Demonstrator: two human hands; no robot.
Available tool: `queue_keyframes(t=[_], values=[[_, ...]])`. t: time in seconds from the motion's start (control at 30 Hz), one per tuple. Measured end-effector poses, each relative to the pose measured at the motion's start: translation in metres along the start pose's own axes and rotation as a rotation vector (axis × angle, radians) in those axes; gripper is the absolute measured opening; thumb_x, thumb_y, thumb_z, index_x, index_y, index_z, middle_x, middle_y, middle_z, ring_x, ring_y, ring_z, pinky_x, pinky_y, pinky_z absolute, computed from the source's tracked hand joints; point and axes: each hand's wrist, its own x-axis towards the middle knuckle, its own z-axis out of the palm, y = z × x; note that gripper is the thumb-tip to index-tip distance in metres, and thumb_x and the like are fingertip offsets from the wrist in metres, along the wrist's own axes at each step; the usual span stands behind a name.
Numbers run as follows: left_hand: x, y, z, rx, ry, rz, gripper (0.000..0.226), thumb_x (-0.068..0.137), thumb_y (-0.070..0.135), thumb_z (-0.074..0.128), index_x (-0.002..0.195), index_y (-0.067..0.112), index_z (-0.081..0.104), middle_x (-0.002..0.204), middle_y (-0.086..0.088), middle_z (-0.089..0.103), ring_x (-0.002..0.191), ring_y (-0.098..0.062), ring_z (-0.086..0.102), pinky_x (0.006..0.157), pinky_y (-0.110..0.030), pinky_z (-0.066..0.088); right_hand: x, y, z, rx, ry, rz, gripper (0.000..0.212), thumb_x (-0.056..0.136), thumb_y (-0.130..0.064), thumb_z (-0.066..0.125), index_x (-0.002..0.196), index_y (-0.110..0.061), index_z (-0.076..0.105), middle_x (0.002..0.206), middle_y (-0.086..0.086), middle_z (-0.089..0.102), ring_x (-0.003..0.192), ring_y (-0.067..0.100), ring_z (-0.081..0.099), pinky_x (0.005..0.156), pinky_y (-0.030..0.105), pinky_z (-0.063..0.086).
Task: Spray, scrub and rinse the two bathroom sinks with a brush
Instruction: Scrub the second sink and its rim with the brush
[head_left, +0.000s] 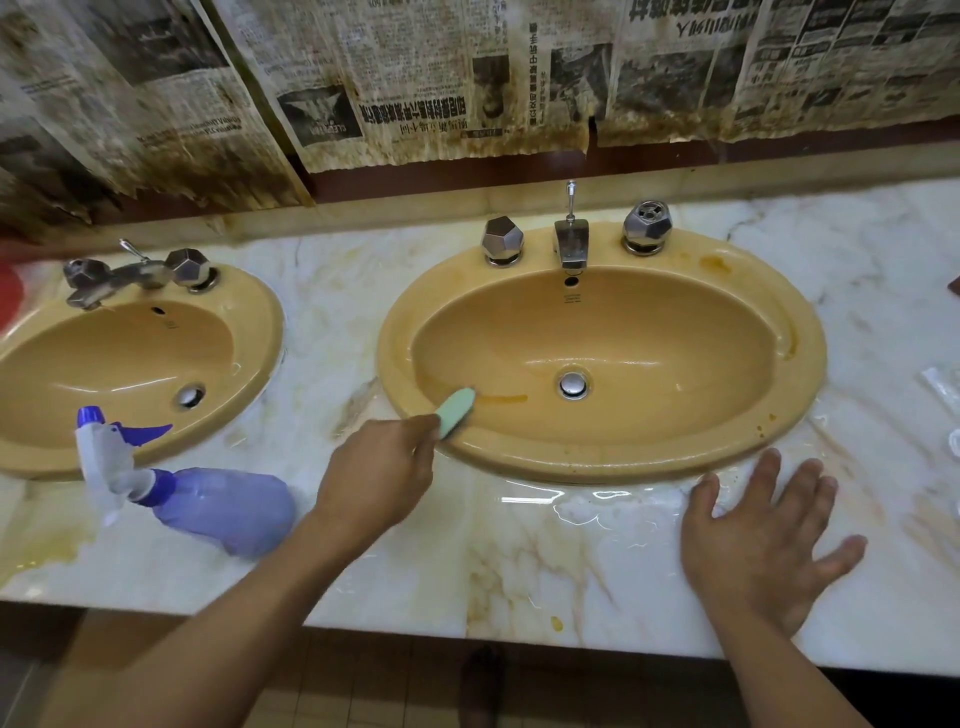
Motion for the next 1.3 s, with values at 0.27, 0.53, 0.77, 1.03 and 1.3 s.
queue_keyframes(t=[0.27,0.53,0.77,1.03,1.3], values=[[-0.03,0.013,0.026,-0.224,0.106,-0.077,0.033,0.102,0.043,0.054,0.131,0.039,0.068,0.106,0.0,0.077,0.097,-0.025,0.069,0.075,-0.035,0.053,-0.001,0.0,-0.001,-0.003,0.004,-0.007,0.069,0.101,-0.054,0.03,0.158,-0.016,0.025,0.168,0.014,0.016,0.156,0.026,0.008,0.12,0.066,0.01],[-0.019,-0.004,0.016,-0.153,0.168,-0.285,0.035,0.103,0.036,0.051,0.134,0.032,0.067,0.114,-0.007,0.075,0.105,-0.033,0.066,0.081,-0.04,0.052,-0.001,0.001,-0.002,-0.019,-0.007,-0.012,0.07,0.102,-0.055,0.028,0.16,-0.017,0.022,0.169,0.014,0.014,0.157,0.026,0.006,0.121,0.066,0.008],[-0.023,0.022,0.019,-0.084,0.161,-0.243,0.035,0.103,0.036,0.049,0.133,0.031,0.067,0.106,-0.006,0.075,0.093,-0.03,0.068,0.069,-0.034,0.047,-0.002,0.001,-0.003,-0.034,-0.022,-0.017,0.071,0.101,-0.056,0.023,0.161,-0.017,0.02,0.169,0.013,0.013,0.157,0.027,0.006,0.121,0.066,0.007],[-0.05,0.056,0.029,-0.144,0.121,-0.107,0.037,0.104,0.039,0.05,0.138,0.035,0.064,0.105,-0.001,0.076,0.093,-0.024,0.069,0.068,-0.033,0.05,-0.001,0.001,-0.003,-0.034,-0.03,-0.009,0.071,0.101,-0.055,0.024,0.161,-0.017,0.02,0.17,0.013,0.011,0.157,0.026,0.004,0.121,0.065,0.008],[-0.042,0.041,0.026,-0.21,0.212,-0.26,0.034,0.101,0.04,0.057,0.132,0.033,0.069,0.104,-0.002,0.077,0.092,-0.024,0.069,0.064,-0.03,0.046,0.0,0.002,-0.002,-0.032,-0.036,-0.01,0.071,0.101,-0.055,0.026,0.161,-0.016,0.021,0.169,0.014,0.012,0.157,0.027,0.005,0.121,0.066,0.008]])
